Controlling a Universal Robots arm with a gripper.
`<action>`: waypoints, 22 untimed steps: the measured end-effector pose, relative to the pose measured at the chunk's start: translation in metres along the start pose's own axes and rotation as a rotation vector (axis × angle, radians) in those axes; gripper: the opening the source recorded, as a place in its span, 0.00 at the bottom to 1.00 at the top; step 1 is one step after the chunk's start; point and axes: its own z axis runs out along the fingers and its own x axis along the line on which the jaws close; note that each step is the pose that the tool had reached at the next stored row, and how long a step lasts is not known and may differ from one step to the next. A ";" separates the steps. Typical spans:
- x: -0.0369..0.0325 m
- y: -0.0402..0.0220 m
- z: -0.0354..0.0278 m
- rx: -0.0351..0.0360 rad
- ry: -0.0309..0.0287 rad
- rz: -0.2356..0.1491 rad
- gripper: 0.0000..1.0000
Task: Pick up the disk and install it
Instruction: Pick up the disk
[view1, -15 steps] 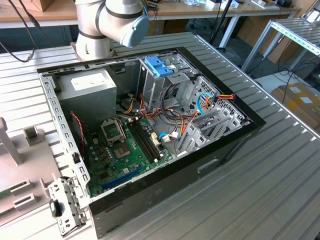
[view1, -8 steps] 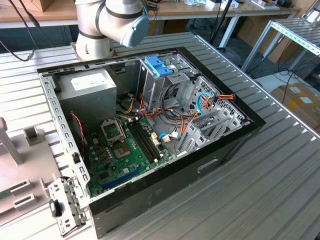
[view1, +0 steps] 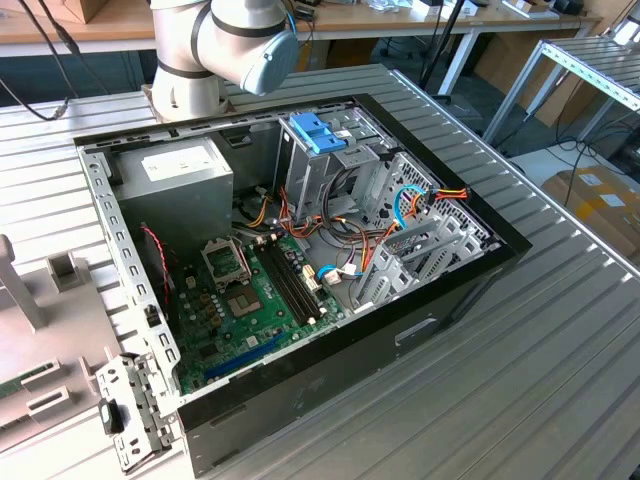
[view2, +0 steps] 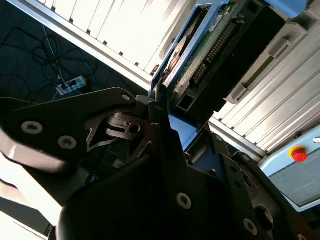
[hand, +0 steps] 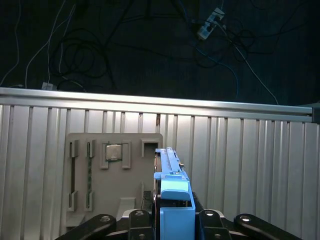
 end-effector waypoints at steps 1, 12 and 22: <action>0.0000 0.0000 -0.0006 -0.0001 0.0000 0.000 0.37; -0.0003 0.0002 -0.0040 -0.0001 0.0000 0.000 0.37; -0.0005 0.0003 -0.0073 -0.0001 0.0000 0.000 0.37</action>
